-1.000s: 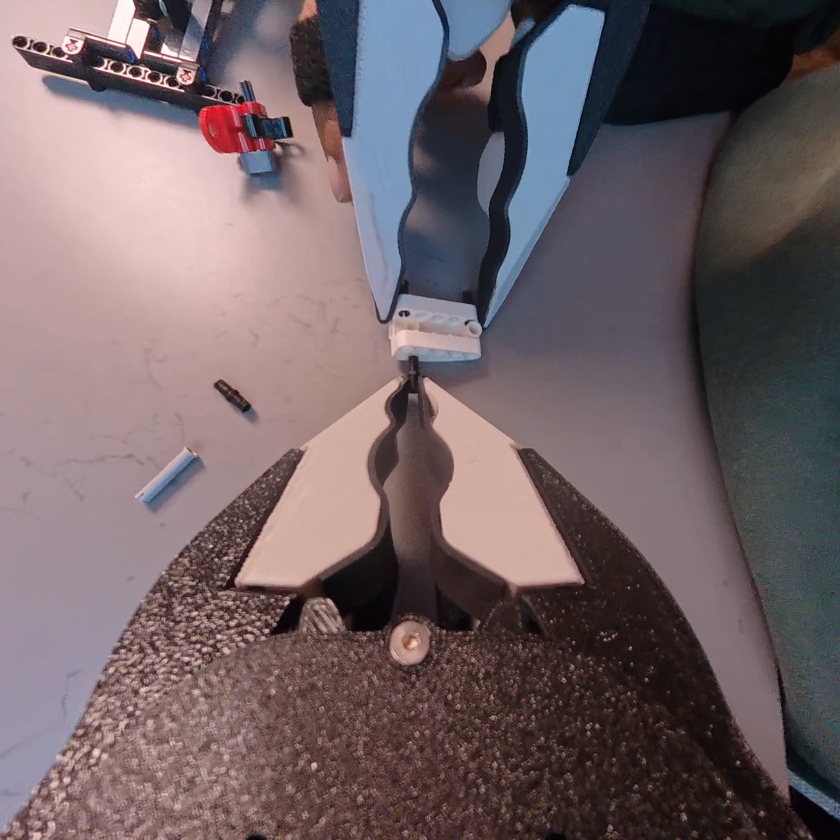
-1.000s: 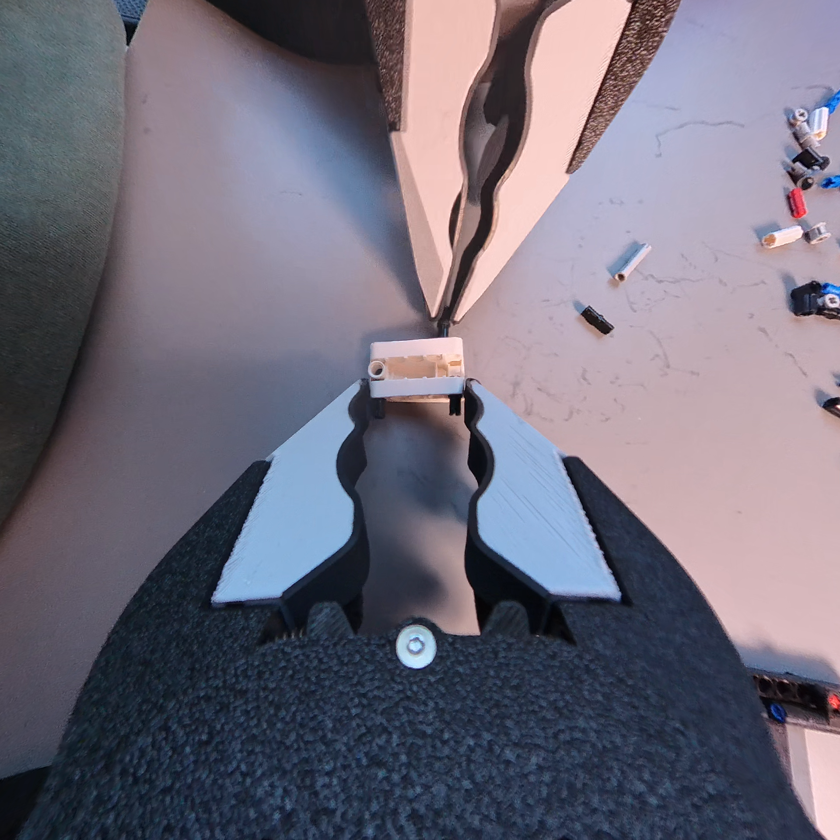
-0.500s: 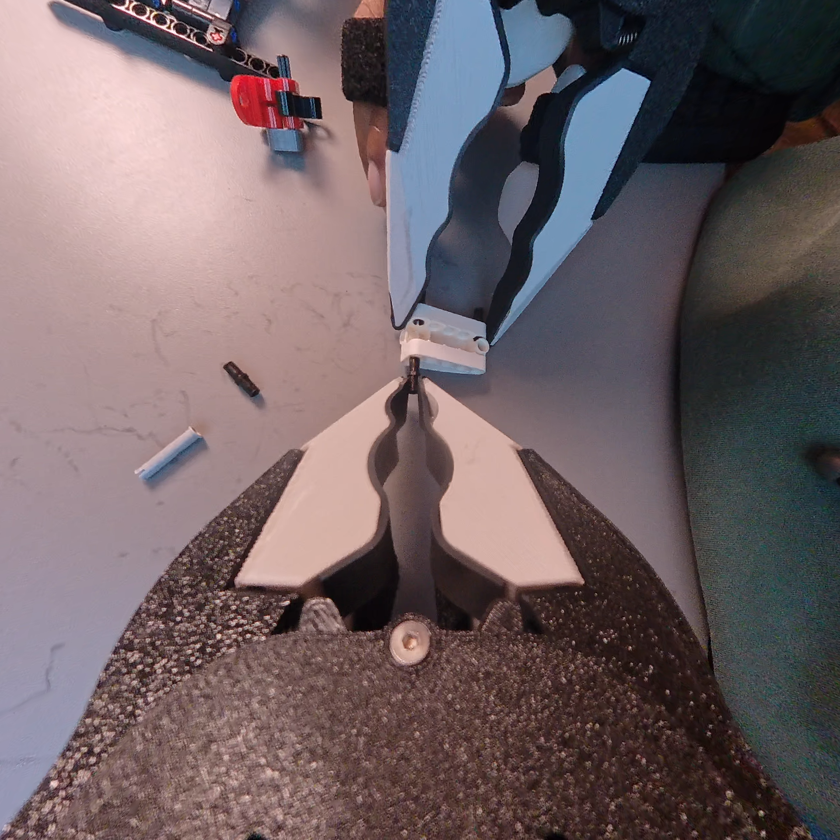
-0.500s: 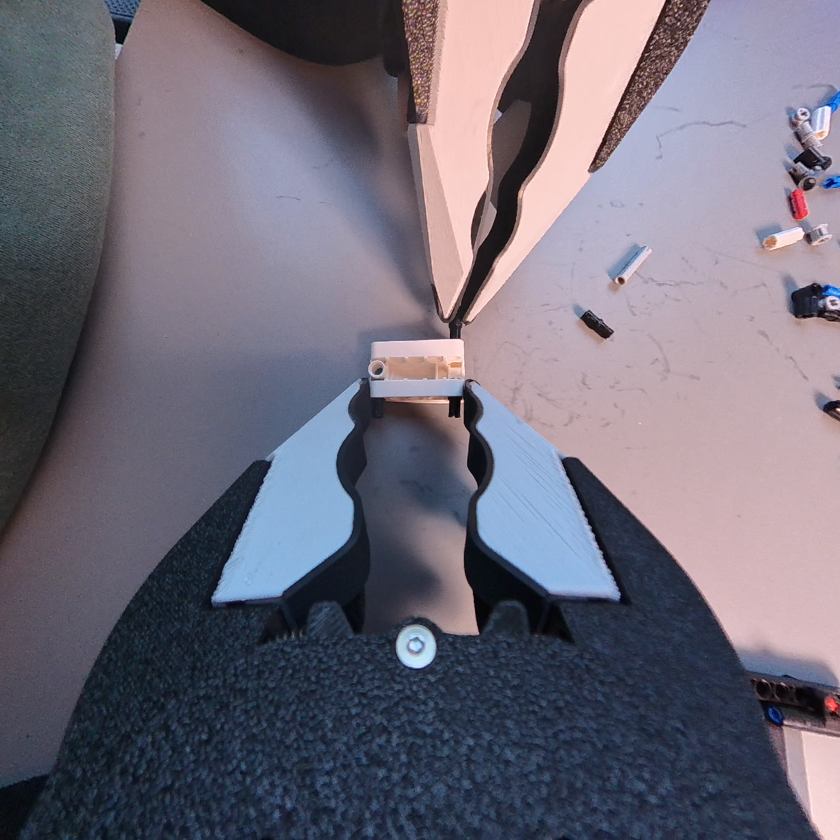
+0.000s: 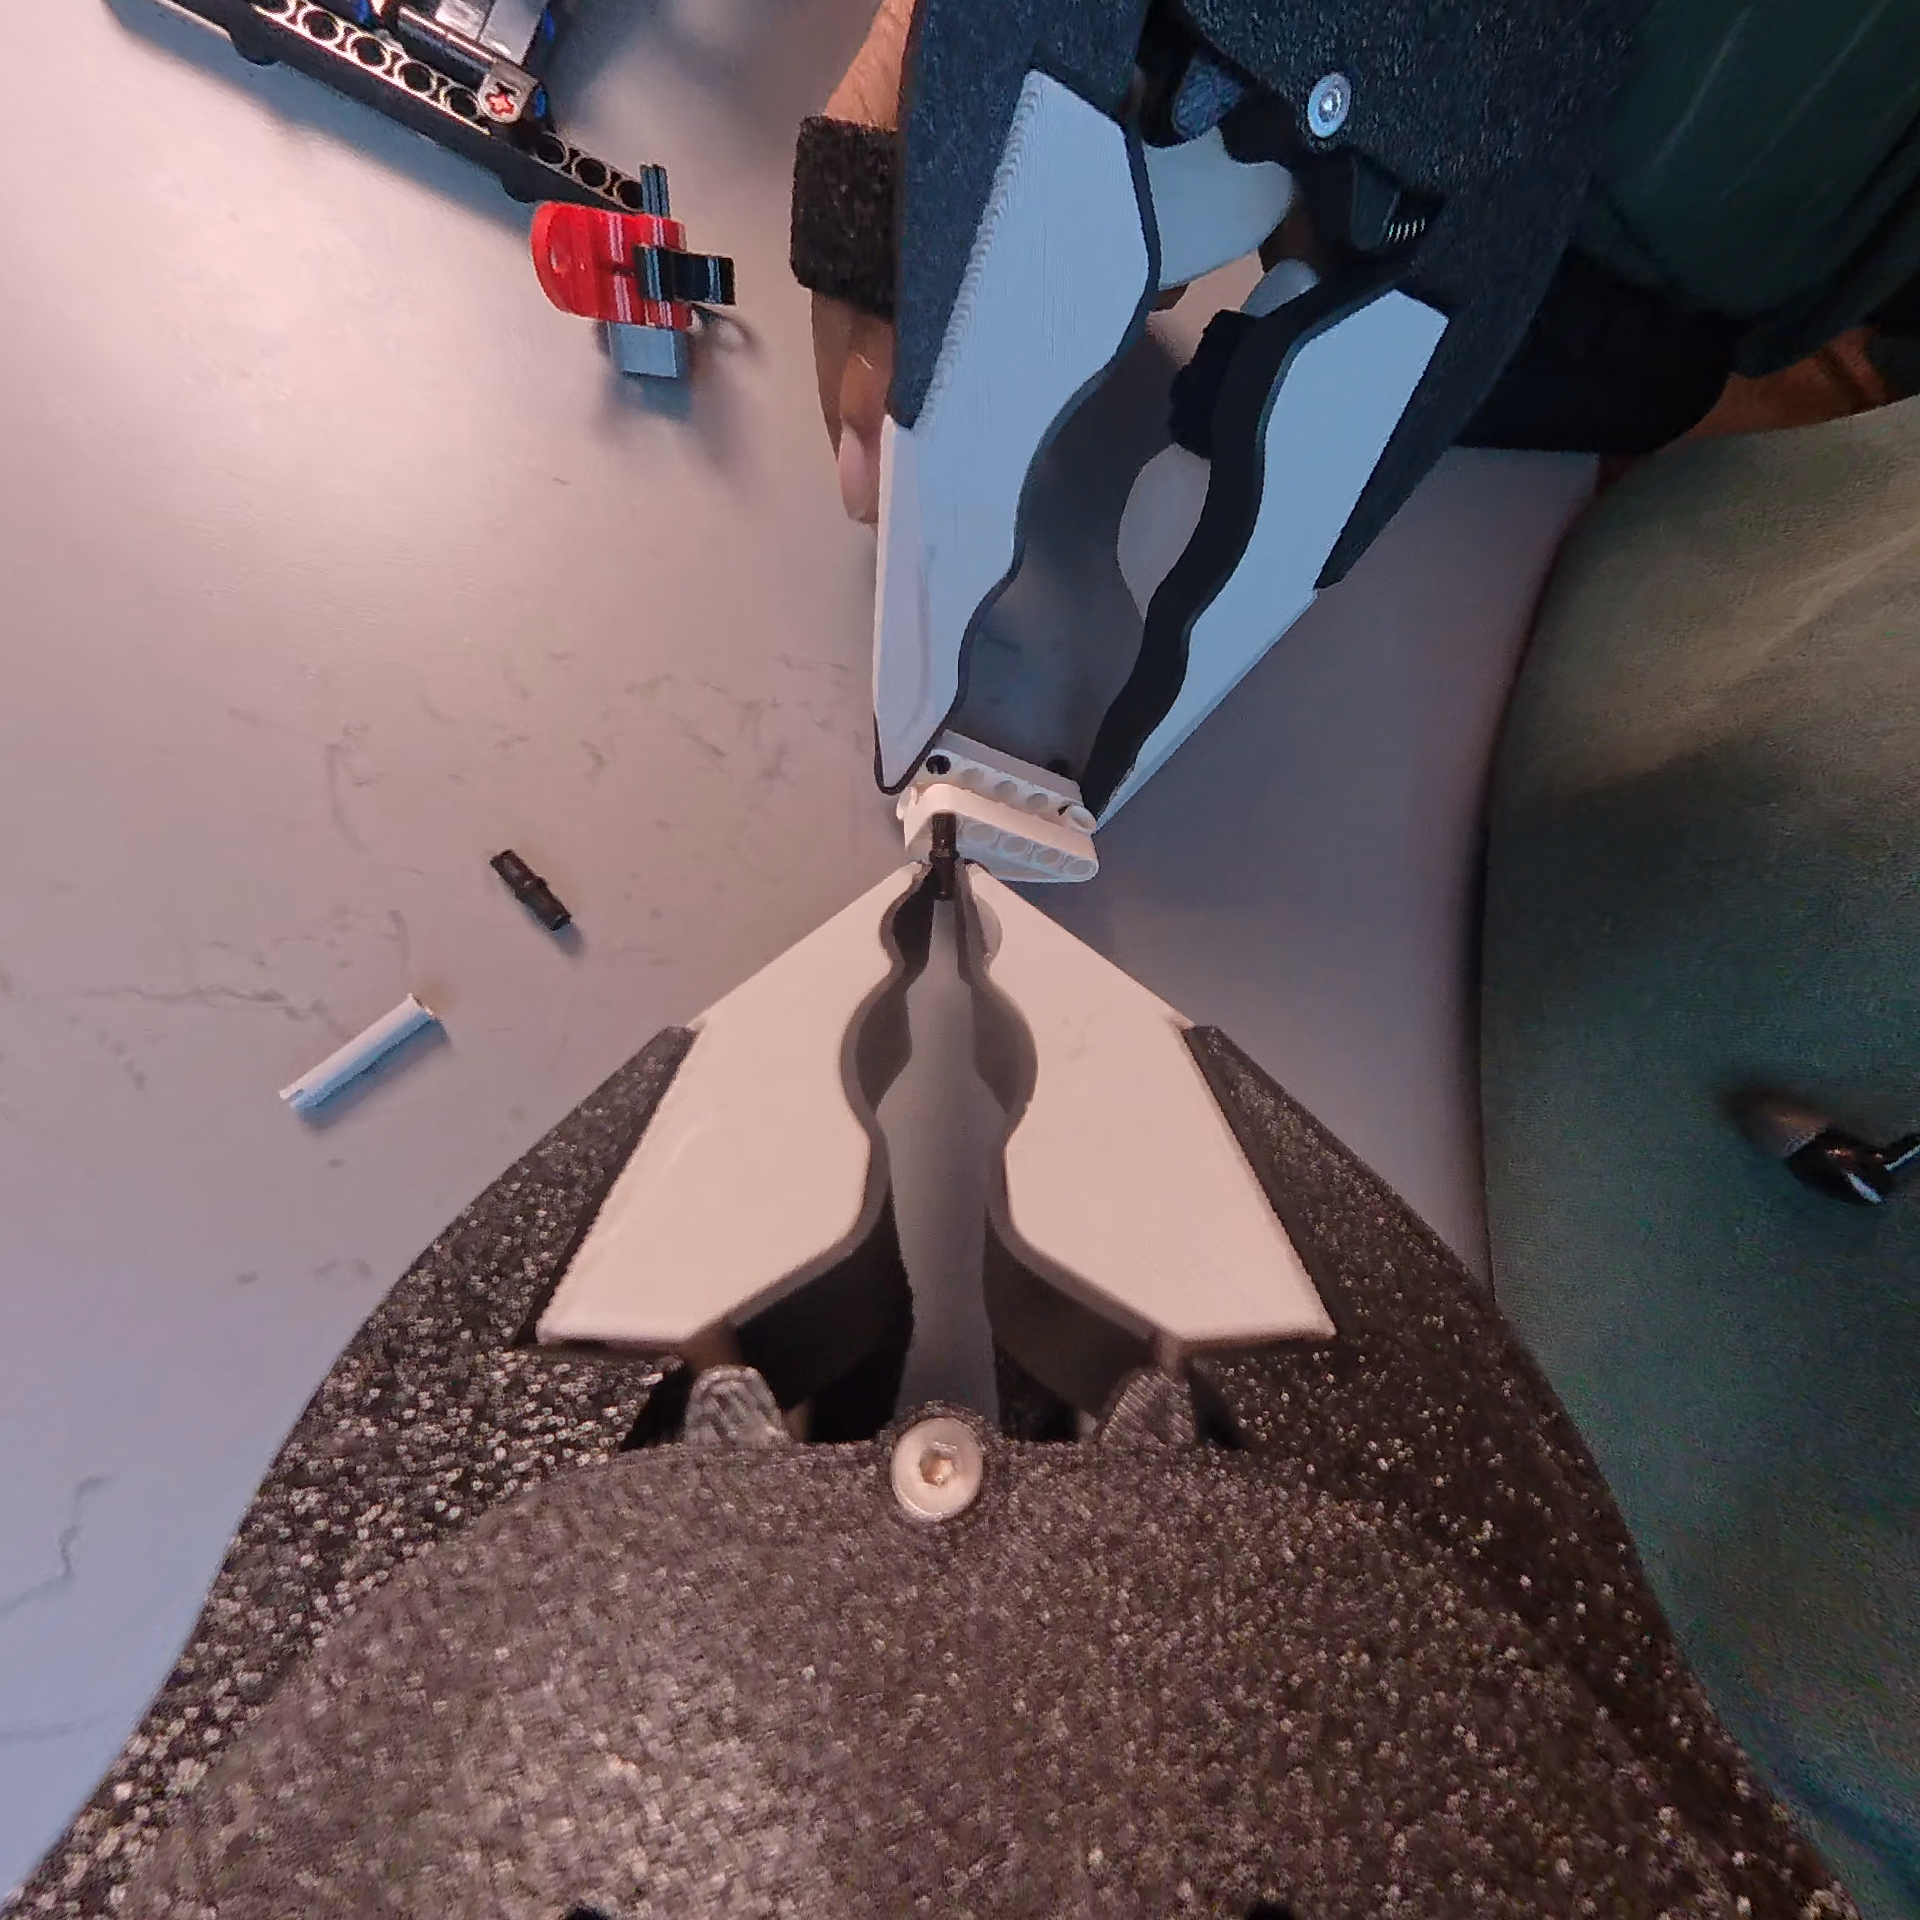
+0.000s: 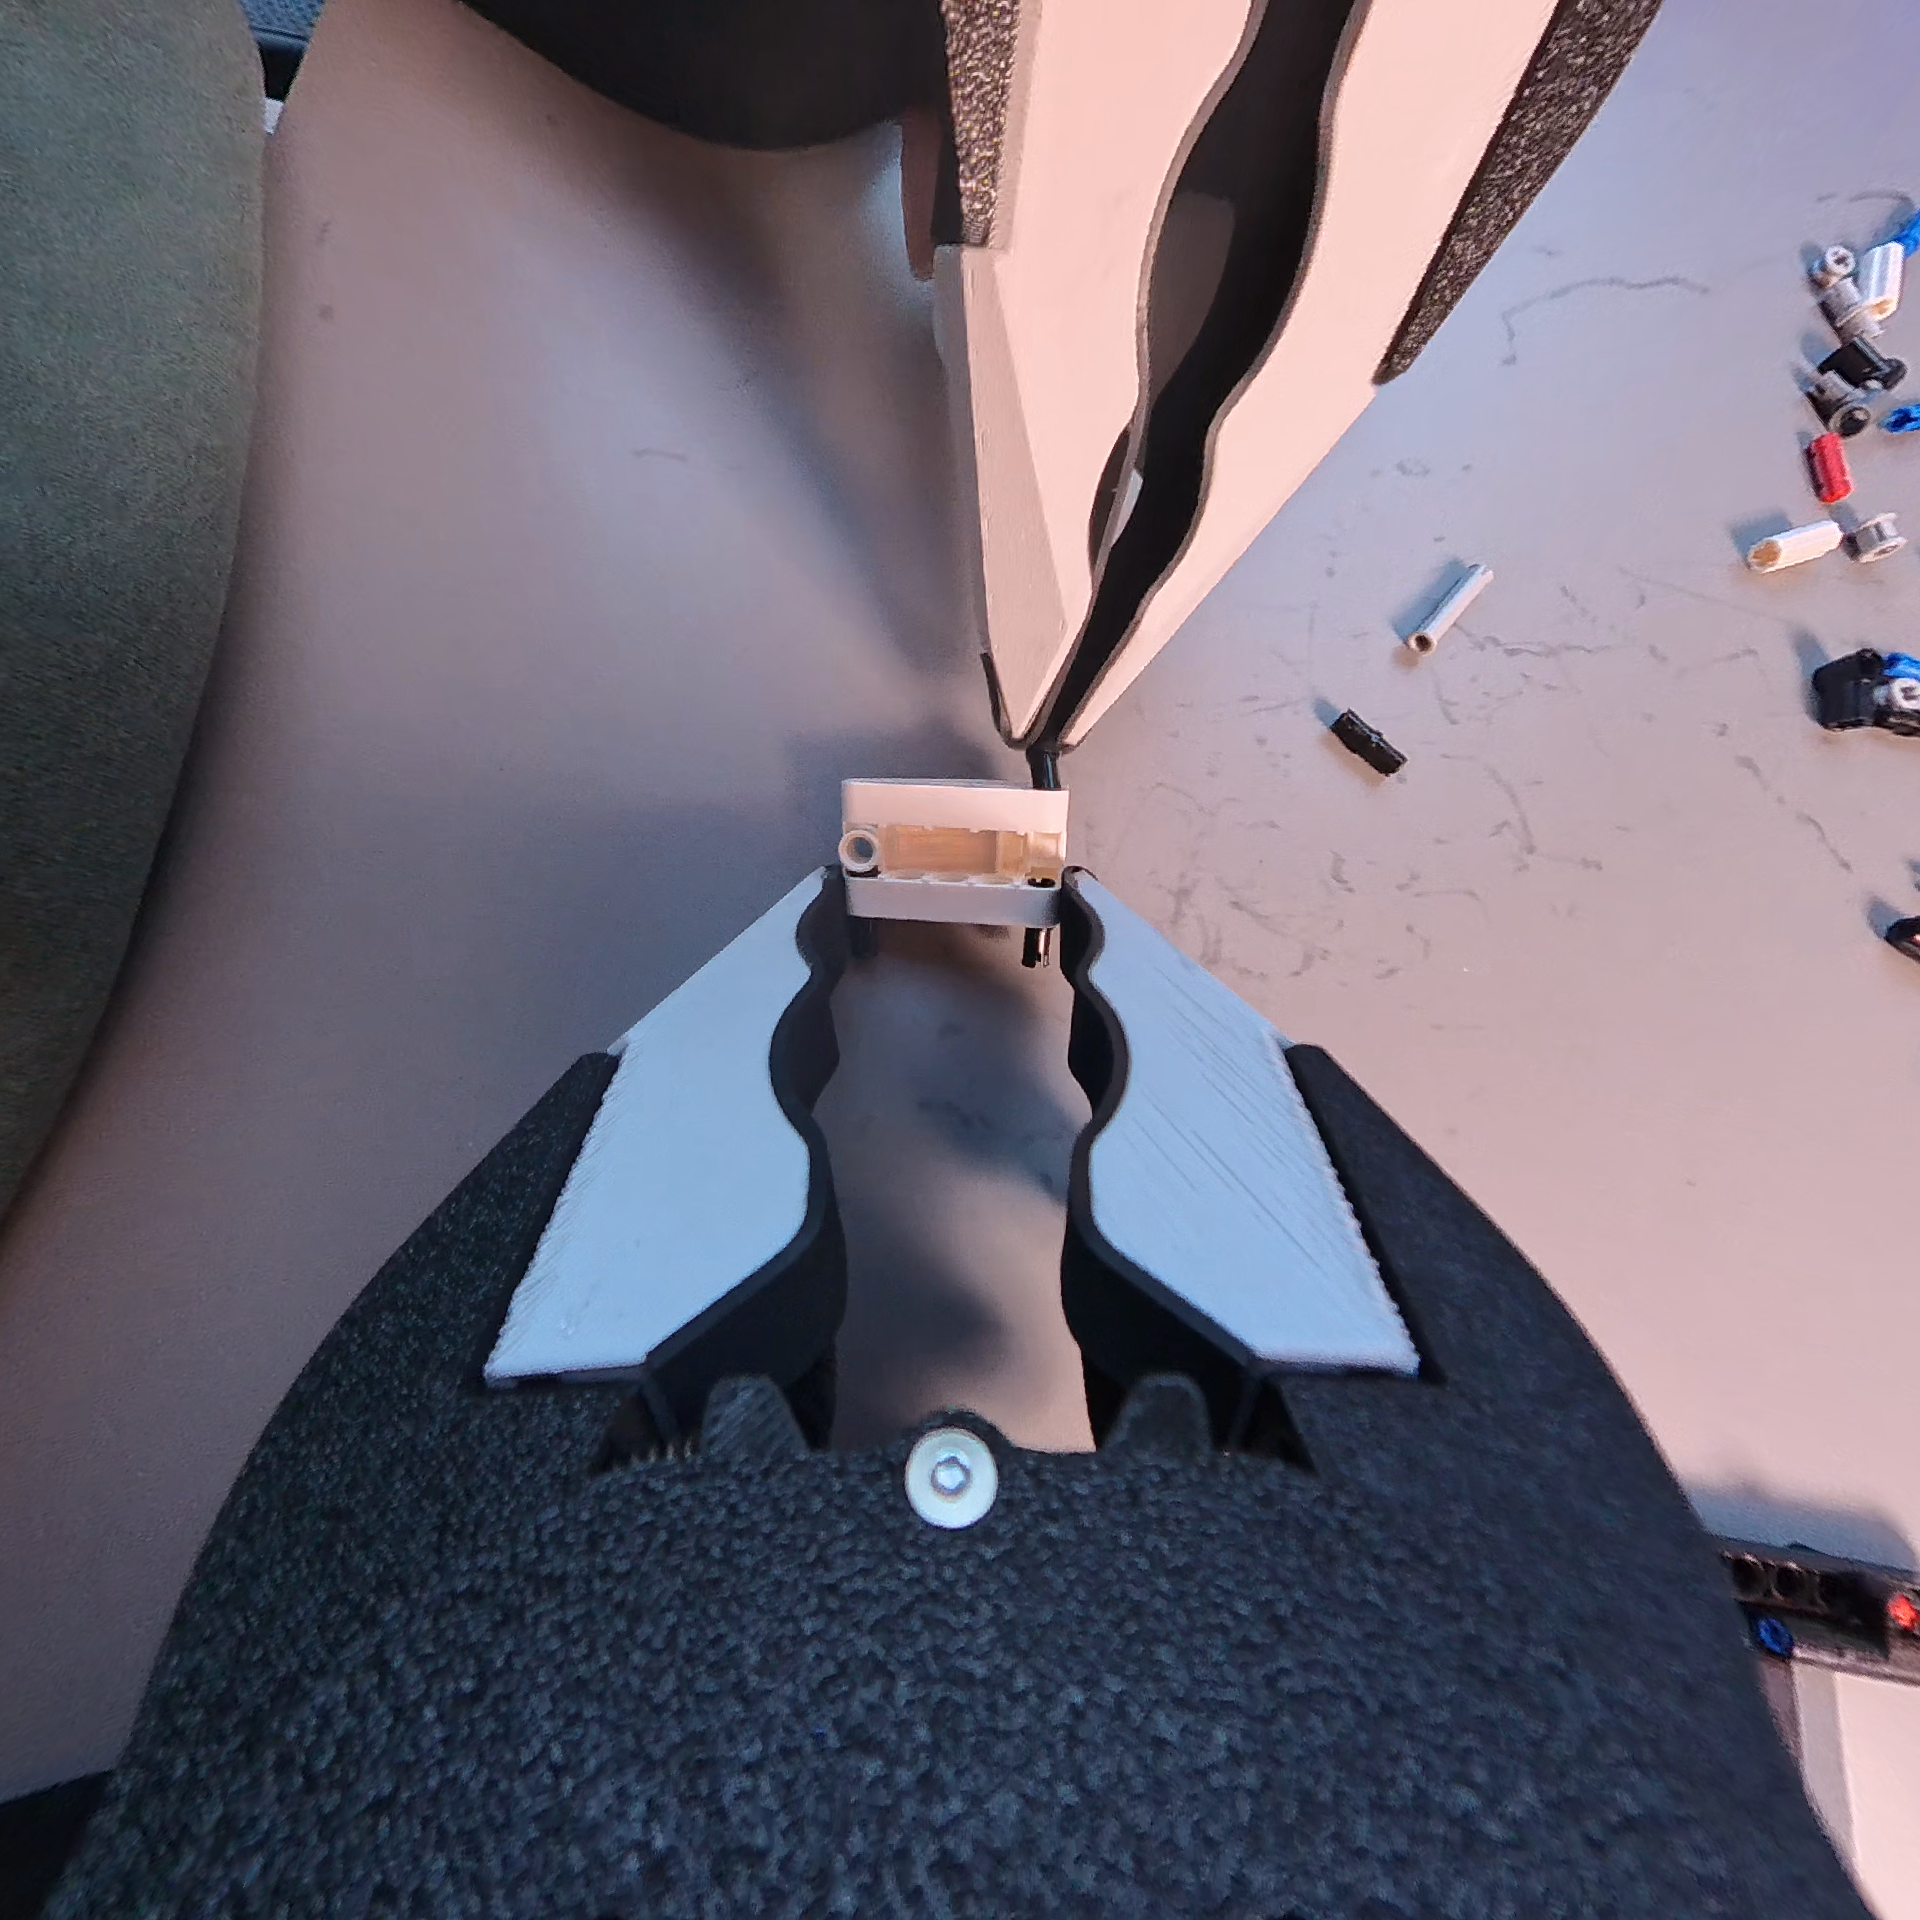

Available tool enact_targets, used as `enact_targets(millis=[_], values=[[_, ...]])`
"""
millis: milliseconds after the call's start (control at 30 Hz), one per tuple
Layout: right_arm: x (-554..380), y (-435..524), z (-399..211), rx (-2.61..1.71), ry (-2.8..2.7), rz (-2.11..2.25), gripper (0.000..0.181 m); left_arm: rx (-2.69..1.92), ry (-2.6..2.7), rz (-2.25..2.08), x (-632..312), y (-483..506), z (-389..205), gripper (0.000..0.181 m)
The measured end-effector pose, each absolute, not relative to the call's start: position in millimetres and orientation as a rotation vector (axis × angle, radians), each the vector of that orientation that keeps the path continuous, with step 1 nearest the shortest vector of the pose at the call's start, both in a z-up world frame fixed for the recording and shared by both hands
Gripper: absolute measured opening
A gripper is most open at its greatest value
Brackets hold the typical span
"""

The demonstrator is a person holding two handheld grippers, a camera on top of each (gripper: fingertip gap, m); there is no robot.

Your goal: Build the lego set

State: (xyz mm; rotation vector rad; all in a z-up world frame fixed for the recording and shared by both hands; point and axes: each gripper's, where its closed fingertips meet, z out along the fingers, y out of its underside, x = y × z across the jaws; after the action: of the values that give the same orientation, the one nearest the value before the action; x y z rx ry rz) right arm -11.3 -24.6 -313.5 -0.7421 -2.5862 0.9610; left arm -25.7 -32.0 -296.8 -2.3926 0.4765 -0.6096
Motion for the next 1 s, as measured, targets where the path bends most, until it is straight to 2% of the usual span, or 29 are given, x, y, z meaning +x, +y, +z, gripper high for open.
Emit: enact_targets(millis=[433, 600, 1000], values=[[-11.7, -26.1, -312.2, -0.68, -2.588, 0.855, 0.041, -2.509, 0.558, -0.552, -27.7, -36.1, -299.3, 0.003], [-13.1, -30.6, -311.9, -0.673, -2.569, 0.918, 0.047, -2.528, 0.562, -0.554, -27.4, -35.5, -304.3, 0.003], [-7.8, -40.9, -312.4, -0.603, -2.628, 0.975, 0.043, -2.478, 0.674, -0.653, -23.3, -41.8, -304.7, 0.003]])
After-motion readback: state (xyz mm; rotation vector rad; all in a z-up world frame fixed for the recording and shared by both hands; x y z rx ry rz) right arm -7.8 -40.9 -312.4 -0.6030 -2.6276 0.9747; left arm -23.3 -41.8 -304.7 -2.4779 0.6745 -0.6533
